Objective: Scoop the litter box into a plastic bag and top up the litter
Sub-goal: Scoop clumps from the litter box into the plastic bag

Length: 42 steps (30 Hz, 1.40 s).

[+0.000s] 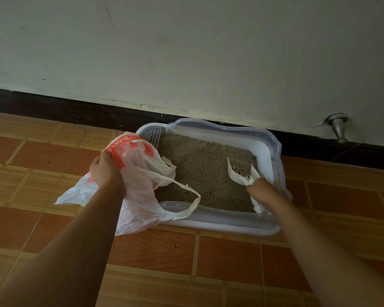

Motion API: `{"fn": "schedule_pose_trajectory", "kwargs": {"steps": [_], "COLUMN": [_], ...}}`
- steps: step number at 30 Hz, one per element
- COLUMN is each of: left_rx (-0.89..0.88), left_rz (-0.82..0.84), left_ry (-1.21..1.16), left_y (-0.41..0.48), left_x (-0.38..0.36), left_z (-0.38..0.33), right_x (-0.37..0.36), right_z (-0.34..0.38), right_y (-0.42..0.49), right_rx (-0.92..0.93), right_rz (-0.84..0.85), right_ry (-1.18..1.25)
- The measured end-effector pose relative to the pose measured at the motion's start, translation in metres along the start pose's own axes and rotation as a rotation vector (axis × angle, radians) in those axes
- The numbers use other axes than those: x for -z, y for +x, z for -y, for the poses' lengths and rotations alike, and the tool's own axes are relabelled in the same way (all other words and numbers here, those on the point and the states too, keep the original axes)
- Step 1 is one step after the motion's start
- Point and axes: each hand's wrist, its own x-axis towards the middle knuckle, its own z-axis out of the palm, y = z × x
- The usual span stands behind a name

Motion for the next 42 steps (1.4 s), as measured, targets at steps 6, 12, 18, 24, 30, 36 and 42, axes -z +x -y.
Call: {"fn": "schedule_pose_trajectory", "kwargs": {"steps": [6, 12, 18, 24, 30, 36, 42], "left_rx": [0.004, 0.006, 0.016, 0.004, -0.015, -0.011, 0.005], "left_rz": [0.005, 0.005, 0.011, 0.011, 0.015, 0.034, 0.038], "left_ry": [0.007, 0.005, 0.021, 0.014, 0.022, 0.018, 0.014], "left_y": [-0.002, -0.001, 0.002, -0.001, -0.004, -0.006, -0.007], "left_x": [-0.002, -0.003, -0.004, -0.003, -0.004, -0.006, -0.006], "left_z": [0.0, 0.0, 0.001, 0.0, -0.001, 0.0, -0.001], "right_x": [0.005, 0.002, -0.01, -0.013, -0.012, -0.012, -0.01], "right_z": [0.007, 0.002, -0.002, 0.0, 0.0, -0.001, -0.003], "right_y": [0.006, 0.01, 0.014, 0.01, 0.006, 0.001, -0.002], "right_rx": [-0.077, -0.085, -0.052, -0.017, 0.036, 0.044, 0.086], "right_rz": [-0.015, -0.076, -0.165, -0.223, -0.251, -0.261, -0.268], "right_ry": [-0.023, 0.065, 0.064, 0.0, -0.059, -0.089, -0.103]}}
